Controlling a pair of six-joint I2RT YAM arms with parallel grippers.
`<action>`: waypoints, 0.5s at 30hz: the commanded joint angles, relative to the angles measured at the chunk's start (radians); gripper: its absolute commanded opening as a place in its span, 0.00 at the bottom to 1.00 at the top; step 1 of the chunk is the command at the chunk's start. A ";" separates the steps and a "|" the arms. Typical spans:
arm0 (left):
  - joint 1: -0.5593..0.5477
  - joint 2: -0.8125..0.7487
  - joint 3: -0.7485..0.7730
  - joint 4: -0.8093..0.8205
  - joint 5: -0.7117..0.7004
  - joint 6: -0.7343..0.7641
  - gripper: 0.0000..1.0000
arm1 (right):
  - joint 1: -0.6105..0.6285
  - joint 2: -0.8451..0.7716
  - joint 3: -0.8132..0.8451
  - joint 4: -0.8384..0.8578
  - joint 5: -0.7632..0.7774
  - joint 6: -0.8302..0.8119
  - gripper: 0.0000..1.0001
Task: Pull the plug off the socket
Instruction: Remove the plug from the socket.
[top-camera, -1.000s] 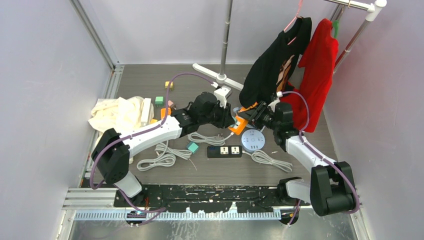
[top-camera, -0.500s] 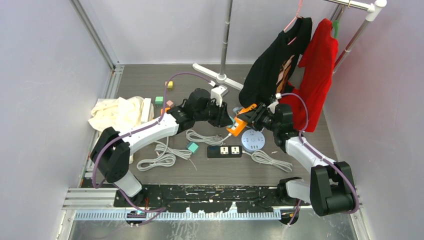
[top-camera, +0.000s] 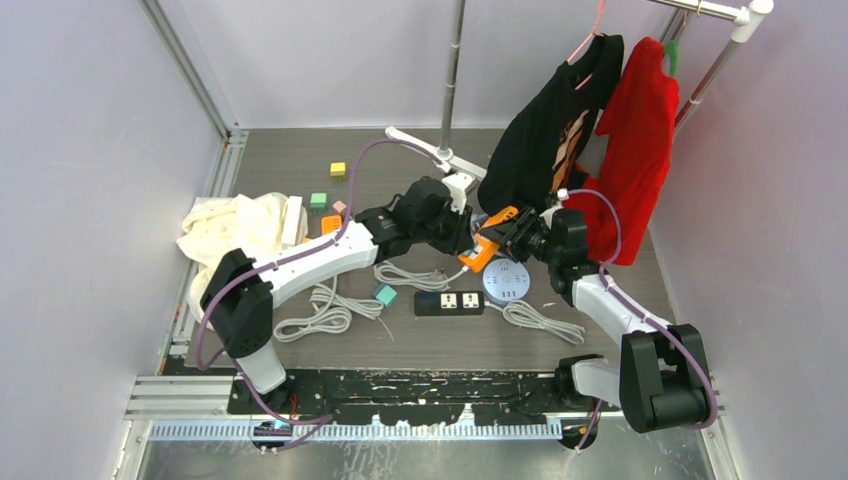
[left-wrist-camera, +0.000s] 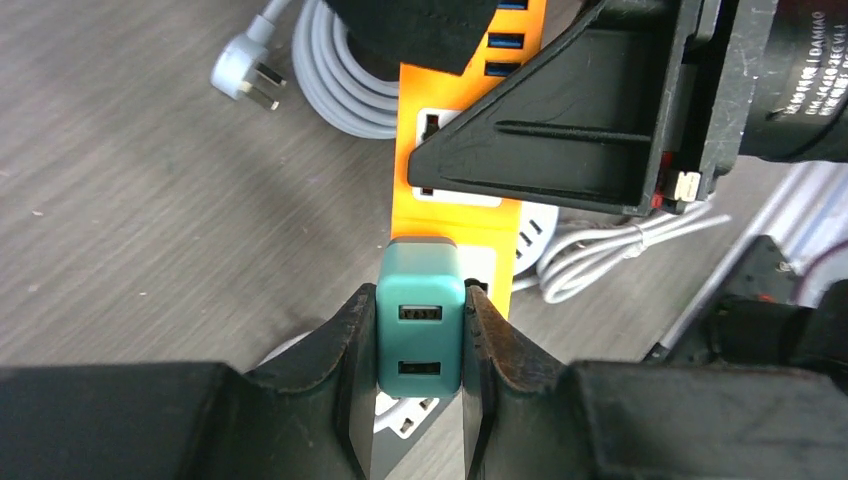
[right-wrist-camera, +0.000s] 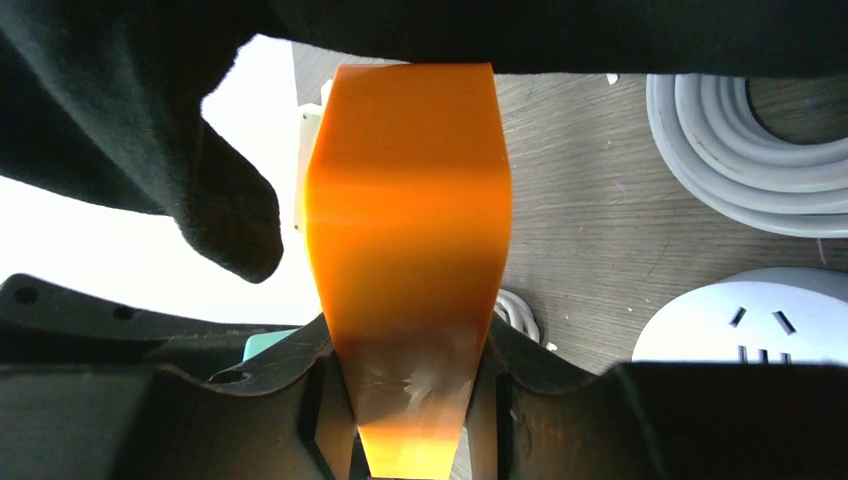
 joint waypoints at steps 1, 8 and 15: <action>-0.047 0.022 0.126 -0.122 -0.215 0.114 0.00 | -0.007 -0.037 0.001 0.066 0.028 0.002 0.01; 0.038 -0.046 -0.005 0.010 -0.034 0.003 0.00 | -0.031 -0.046 -0.003 0.072 0.031 0.002 0.01; 0.144 -0.094 -0.110 0.167 0.125 -0.192 0.00 | -0.038 -0.052 -0.006 0.042 0.050 -0.022 0.01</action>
